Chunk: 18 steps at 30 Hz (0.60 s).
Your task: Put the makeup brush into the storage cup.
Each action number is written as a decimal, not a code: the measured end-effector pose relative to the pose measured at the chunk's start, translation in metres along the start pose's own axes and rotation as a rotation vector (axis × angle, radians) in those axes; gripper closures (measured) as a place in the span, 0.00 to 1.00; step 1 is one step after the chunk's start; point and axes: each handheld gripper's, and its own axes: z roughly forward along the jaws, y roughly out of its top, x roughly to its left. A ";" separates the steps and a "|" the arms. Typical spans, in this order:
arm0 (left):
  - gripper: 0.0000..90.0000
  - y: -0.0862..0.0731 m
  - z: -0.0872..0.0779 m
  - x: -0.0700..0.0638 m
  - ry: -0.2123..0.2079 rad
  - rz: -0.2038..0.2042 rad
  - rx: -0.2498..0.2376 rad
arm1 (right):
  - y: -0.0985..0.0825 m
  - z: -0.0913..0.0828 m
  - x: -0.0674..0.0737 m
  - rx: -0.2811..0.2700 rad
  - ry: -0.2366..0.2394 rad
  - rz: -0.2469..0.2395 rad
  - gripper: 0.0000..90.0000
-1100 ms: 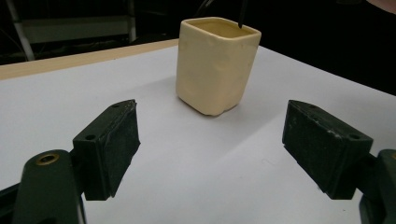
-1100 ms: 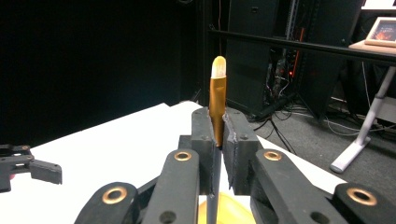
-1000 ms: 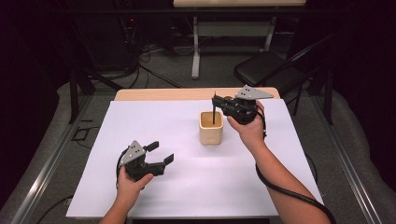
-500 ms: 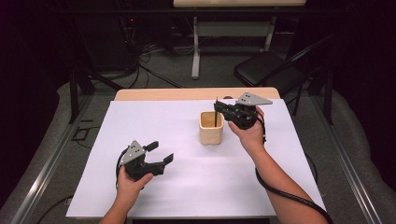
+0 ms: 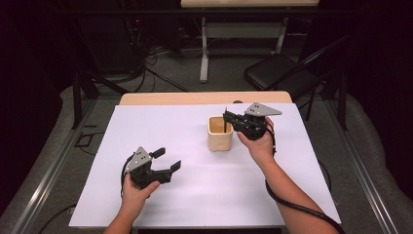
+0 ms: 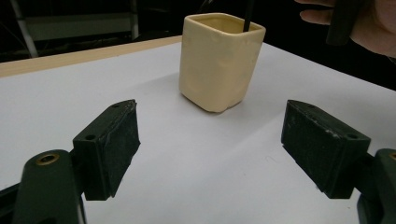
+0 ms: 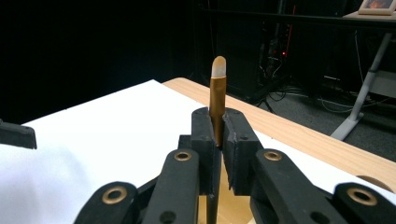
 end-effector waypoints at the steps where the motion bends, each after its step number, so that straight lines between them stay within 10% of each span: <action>1: 0.21 0.000 0.000 0.000 0.001 -0.001 -0.002 | -0.002 0.000 0.000 -0.001 0.000 -0.002 0.93; 18: 0.21 0.000 0.000 -0.001 0.008 -0.001 -0.006 | -0.014 0.002 0.002 0.013 0.005 0.012 0.93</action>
